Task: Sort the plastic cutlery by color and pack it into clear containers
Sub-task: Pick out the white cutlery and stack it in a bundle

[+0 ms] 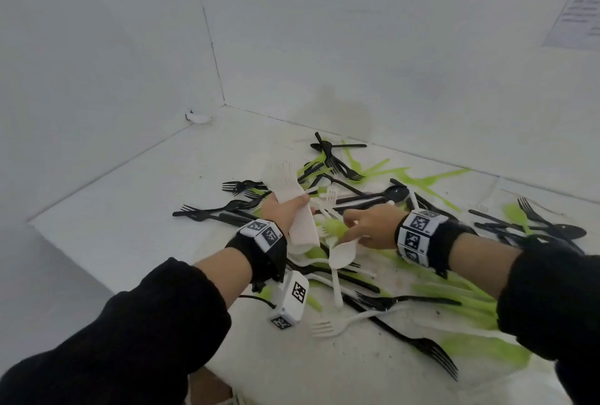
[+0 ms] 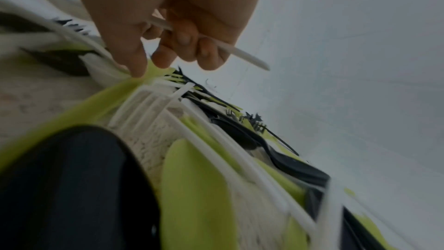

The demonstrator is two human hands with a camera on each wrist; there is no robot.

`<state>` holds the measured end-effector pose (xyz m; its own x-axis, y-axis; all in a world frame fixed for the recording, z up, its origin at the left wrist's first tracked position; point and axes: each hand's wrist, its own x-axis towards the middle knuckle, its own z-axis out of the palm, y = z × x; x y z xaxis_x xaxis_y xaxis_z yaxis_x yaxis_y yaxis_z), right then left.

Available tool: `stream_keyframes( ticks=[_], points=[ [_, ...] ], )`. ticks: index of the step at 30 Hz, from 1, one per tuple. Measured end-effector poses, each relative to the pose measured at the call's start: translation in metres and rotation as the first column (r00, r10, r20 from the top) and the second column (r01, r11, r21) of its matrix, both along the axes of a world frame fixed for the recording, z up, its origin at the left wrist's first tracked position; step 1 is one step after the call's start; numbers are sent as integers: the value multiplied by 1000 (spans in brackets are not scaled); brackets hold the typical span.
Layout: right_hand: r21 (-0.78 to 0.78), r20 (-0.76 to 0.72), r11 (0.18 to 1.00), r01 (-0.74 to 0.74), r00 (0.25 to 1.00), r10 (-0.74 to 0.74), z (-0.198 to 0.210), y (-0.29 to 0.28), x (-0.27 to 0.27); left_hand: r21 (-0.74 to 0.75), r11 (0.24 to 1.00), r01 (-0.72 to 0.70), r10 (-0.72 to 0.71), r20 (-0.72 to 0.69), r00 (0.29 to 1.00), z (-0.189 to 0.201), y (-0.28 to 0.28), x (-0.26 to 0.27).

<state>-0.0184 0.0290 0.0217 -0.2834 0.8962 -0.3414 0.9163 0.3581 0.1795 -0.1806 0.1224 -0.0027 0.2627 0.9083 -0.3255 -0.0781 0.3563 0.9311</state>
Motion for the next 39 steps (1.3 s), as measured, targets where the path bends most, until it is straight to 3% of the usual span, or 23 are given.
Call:
stream_keyframes(
  ticks=[8, 12, 14, 17, 19, 22, 27, 30, 34, 39],
  points=[
    [57, 43, 998, 15, 999, -17, -2, 13, 7, 34, 999, 7, -6, -11, 1000, -3, -5, -7],
    [139, -112, 976, 166, 982, -151, 0, 11, 23, 37, 999, -15, 16, -26, 1000, -4, -8, -7],
    [87, -178, 980, 177, 971, -160, -2, 7, 27, 29, 999, -24, 25, -32, 999, -5, -10, -6],
    [-93, -63, 970, 226, 971, -232, -5, -4, 28, 26, 999, -26, 27, -36, 999, -5, -10, -5],
    [-28, 36, 962, 272, 962, -271, -5, -9, 31, 23, 1000, -19, 20, -40, 999, -5, -10, -5],
    [118, 32, 947, 299, 952, -305, -8, -11, 34, 13, 1000, -14, 15, -26, 1000, -7, -11, -3],
    [-14, 38, 973, 230, 973, -230, -15, -8, 36, -1, 1000, 3, -3, 1, 1000, -8, -12, -1],
    [-6, 69, 978, 206, 976, -205, -13, -6, 38, 2, 1000, 7, -7, -9, 1000, -9, -10, -1],
    [145, -47, 954, 263, 965, -259, -14, -8, 41, -2, 1000, 14, -14, -15, 1000, -11, -9, -2],
    [360, -257, 830, 426, 900, -351, -8, -4, 45, 6, 1000, 16, -16, -21, 1000, -12, -6, -2]
  ],
)
